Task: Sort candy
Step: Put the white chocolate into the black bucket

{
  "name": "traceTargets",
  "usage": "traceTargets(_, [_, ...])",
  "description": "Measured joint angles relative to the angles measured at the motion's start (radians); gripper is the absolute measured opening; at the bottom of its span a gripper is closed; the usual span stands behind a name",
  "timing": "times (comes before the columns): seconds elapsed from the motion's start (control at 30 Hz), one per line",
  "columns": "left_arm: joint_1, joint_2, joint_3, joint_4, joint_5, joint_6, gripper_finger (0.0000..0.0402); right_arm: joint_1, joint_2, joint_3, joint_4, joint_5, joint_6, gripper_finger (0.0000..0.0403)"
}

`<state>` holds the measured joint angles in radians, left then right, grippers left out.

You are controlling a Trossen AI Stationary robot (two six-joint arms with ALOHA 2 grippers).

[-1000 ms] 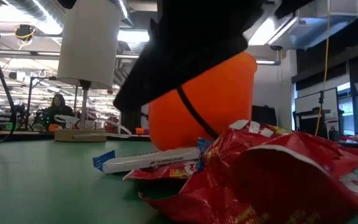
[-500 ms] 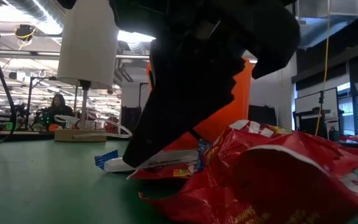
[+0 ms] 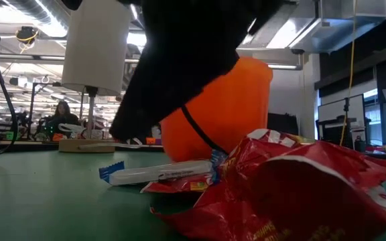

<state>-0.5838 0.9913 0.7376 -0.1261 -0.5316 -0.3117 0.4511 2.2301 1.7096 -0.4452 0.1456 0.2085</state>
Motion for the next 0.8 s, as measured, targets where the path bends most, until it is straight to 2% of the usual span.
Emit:
traceTargets(0.2, [-0.006,0.0,0.0,0.0,0.001,-0.001,0.0167,-0.002,0.01,0.0,-0.02,0.045,0.016,0.0265])
traceTargets(0.4, [-0.008,0.0,0.0,-0.003,0.002,-0.001,0.0167,-0.002,0.057,0.0,-0.031,0.014,0.056,0.0261])
traceTargets(0.6, [-0.01,0.0,0.0,-0.018,0.002,-0.002,0.0167,-0.001,0.067,0.002,-0.038,0.013,0.083,0.0224])
traceTargets(0.8, [-0.013,0.0,0.0,-0.017,0.002,-0.002,0.0167,0.0,0.067,0.023,-0.056,0.016,0.073,0.014])
